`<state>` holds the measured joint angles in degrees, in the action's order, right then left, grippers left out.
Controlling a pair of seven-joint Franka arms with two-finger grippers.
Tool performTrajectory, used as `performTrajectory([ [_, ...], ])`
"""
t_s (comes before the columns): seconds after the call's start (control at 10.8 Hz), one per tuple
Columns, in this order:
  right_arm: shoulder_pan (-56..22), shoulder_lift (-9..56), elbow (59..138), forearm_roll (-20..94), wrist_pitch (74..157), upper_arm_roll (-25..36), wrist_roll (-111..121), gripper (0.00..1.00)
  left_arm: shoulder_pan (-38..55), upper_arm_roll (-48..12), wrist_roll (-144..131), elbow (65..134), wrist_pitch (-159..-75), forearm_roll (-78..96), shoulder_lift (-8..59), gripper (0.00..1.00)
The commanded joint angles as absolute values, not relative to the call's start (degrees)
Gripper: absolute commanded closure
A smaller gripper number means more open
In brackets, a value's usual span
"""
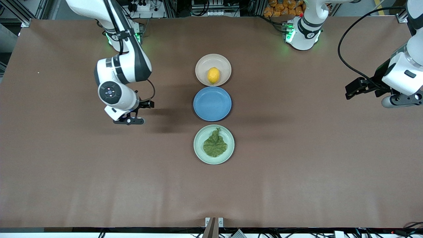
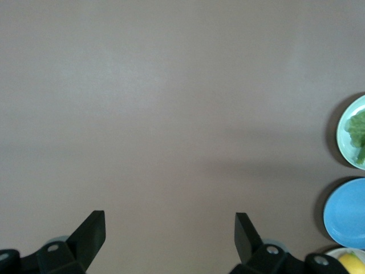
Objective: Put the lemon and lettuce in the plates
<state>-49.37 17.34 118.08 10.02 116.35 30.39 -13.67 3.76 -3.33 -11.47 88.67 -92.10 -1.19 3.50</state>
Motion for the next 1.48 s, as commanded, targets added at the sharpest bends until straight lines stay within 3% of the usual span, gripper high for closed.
performTrajectory([
  [0.0,-45.8,15.6,118.4,8.8,116.5,30.2,-11.5,0.00,2.5,-4.0,-10.2,94.5,-96.1,-0.1,-0.4,0.00],
  [0.09,-41.7,14.8,118.4,8.8,116.5,26.6,-10.4,0.00,2.2,-4.1,-9.4,94.0,-95.9,-0.2,-0.4,0.00],
  [0.37,-15.6,12.9,118.3,4.0,116.8,1.9,-9.2,0.00,2.0,-4.6,-7.1,92.1,-95.3,-0.1,-0.7,0.00],
  [0.46,-10.7,12.3,118.3,2.1,117.1,-2.6,-9.2,0.00,2.0,-4.8,-7.1,92.0,-95.1,-0.1,-0.7,0.00],
  [1.02,-2.8,3.4,118.5,-4.0,117.6,-6.5,-4.0,0.00,2.5,-4.9,-7.1,90.9,-93.9,0.0,-0.4,0.00],
  [1.39,-2.4,-1.6,114.8,-4.3,110.0,-4.0,-1.0,0.00,2.4,-4.8,-7.0,90.8,-93.2,0.0,-0.4,0.00],
])
